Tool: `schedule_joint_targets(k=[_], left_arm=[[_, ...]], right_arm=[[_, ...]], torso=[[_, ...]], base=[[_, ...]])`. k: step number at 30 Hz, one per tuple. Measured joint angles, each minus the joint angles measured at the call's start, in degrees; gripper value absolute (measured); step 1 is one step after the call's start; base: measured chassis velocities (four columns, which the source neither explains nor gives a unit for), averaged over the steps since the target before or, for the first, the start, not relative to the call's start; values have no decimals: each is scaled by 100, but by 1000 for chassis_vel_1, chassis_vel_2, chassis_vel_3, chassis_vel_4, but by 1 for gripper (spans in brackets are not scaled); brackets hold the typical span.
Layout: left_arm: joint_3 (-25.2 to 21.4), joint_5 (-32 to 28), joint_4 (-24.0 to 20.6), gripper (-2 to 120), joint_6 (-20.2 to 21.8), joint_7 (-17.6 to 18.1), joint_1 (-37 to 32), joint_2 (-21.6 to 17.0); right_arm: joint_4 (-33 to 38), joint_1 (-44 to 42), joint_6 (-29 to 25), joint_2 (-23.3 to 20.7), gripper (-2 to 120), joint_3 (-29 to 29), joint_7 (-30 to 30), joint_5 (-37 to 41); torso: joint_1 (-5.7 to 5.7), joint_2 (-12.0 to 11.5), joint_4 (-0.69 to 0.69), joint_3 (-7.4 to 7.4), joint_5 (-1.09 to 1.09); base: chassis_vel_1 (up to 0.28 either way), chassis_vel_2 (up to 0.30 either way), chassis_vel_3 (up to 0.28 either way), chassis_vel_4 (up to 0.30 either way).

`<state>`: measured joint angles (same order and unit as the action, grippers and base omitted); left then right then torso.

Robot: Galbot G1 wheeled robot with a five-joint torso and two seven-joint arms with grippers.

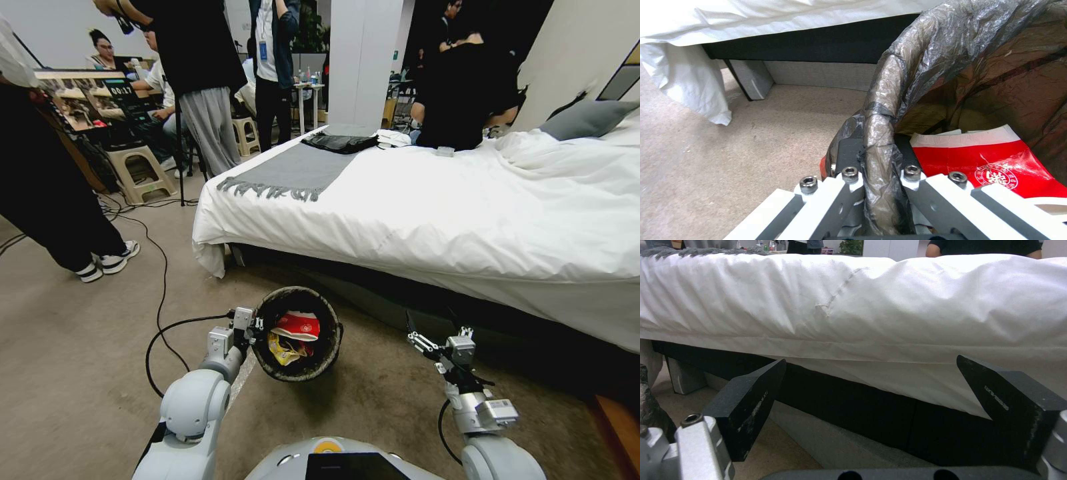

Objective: Pick up the trash bin, then pick up the garbage from the floor and place it into the trash bin.

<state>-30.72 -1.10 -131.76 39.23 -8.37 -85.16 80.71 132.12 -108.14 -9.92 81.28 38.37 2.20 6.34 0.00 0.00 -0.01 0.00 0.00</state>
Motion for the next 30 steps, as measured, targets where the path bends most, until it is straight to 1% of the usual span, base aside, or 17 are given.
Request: schedule_joint_targets(k=[7, 30], left_arm=[[-15, -12, -11, 1, -12, 16, -27, 0], [-21, -66, -57, 1, -71, 63, -33, 73]], right_arm=[[-6, 12, 5, 6, 100, -4, -5, -1], [-121, 6, 62, 39, 100, -83, -101, -45]], torso=[[0, 0, 1, 0, 0], [1, 0, 1, 0, 0]], base=[[7, 7, 5, 7], [56, 64, 61, 60]])
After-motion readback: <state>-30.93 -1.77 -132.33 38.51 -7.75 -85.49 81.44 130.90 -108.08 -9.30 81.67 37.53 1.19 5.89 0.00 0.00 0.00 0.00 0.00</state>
